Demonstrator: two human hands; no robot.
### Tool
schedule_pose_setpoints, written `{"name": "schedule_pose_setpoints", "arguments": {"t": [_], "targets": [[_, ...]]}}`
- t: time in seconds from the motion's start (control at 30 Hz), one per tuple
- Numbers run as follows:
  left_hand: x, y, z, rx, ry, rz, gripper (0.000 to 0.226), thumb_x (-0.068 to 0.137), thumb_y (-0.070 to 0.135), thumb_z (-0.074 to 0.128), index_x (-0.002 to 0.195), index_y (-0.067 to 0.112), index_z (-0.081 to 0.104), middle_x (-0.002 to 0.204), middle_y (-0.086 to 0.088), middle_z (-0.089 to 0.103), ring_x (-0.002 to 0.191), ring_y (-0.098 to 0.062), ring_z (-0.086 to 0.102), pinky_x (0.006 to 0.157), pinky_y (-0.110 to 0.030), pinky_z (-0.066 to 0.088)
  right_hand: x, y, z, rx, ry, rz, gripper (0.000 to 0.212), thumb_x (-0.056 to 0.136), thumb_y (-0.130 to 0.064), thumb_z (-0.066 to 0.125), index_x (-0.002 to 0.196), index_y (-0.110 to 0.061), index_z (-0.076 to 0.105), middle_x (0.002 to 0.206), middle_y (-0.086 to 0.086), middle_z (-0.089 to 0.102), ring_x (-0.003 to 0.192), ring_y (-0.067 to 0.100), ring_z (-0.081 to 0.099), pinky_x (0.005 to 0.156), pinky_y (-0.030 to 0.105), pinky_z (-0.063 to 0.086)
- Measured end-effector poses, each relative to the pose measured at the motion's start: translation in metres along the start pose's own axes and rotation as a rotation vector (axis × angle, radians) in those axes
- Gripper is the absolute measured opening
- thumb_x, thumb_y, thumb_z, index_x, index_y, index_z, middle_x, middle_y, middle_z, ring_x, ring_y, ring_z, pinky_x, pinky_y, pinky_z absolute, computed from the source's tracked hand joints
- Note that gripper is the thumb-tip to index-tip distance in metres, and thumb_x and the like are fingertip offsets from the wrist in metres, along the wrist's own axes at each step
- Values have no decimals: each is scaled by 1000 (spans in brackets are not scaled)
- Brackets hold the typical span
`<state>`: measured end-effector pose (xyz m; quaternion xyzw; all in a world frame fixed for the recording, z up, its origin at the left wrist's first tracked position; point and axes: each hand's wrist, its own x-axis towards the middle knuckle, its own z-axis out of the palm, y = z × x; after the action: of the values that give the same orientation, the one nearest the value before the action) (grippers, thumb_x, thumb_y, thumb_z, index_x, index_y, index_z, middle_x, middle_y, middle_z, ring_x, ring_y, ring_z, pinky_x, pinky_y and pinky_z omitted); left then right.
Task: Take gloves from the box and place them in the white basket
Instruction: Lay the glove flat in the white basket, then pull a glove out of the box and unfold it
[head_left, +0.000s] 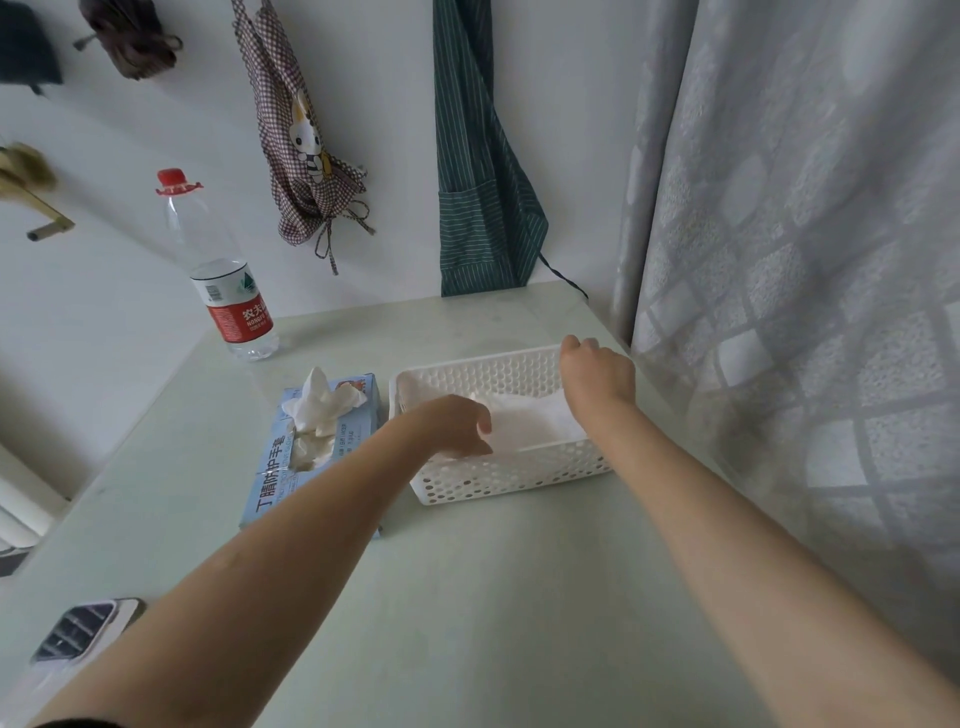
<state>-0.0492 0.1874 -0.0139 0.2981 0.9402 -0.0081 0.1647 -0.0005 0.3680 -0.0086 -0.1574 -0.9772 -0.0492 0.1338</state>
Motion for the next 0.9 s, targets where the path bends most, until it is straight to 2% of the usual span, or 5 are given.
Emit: {"name": "schedule_pose_setpoints", "arguments": {"t": [0.23, 0.37, 0.5, 0.6, 0.9], "targets": [[-26, -39, -28, -228, 514, -137, 16, 90, 32, 53, 94, 31, 69, 97, 6, 67, 80, -17, 62, 70, -29, 54, 5, -39, -16, 71, 7, -51, 33, 86, 3, 56, 117, -6, 48, 112, 12, 54, 88, 28, 63, 59, 32, 38], [-52, -95, -31, -224, 761, -354, 18, 89, 29, 55, 98, 24, 70, 99, -1, 64, 89, -24, 62, 82, -34, 48, 5, -97, -21, 249, 22, -208, 11, 94, -7, 50, 104, -9, 54, 102, 9, 56, 71, 25, 53, 53, 30, 34], [-70, -136, -17, -275, 776, -502, 33, 91, 41, 59, 116, 20, 63, 114, -6, 60, 105, -28, 58, 87, -37, 46, -2, -147, -24, 442, -27, -362, 19, 98, -22, 42, 94, -12, 57, 97, 5, 50, 77, 25, 54, 63, 32, 40], [-78, -160, -5, -432, 723, -493, 30, 87, 49, 63, 106, 26, 64, 104, -1, 66, 89, -22, 63, 69, -30, 47, -6, -188, -26, 438, -39, -469, 21, 98, -23, 41, 97, -13, 60, 101, 6, 51, 84, 26, 51, 74, 35, 40], [-85, -172, -8, -638, 939, -397, 18, 92, 27, 58, 95, 16, 73, 97, 2, 69, 85, -16, 61, 70, -24, 40, -9, -209, -23, 563, -76, -470, 15, 95, -19, 48, 101, -16, 61, 99, -2, 54, 87, 20, 55, 84, 36, 46]]}}
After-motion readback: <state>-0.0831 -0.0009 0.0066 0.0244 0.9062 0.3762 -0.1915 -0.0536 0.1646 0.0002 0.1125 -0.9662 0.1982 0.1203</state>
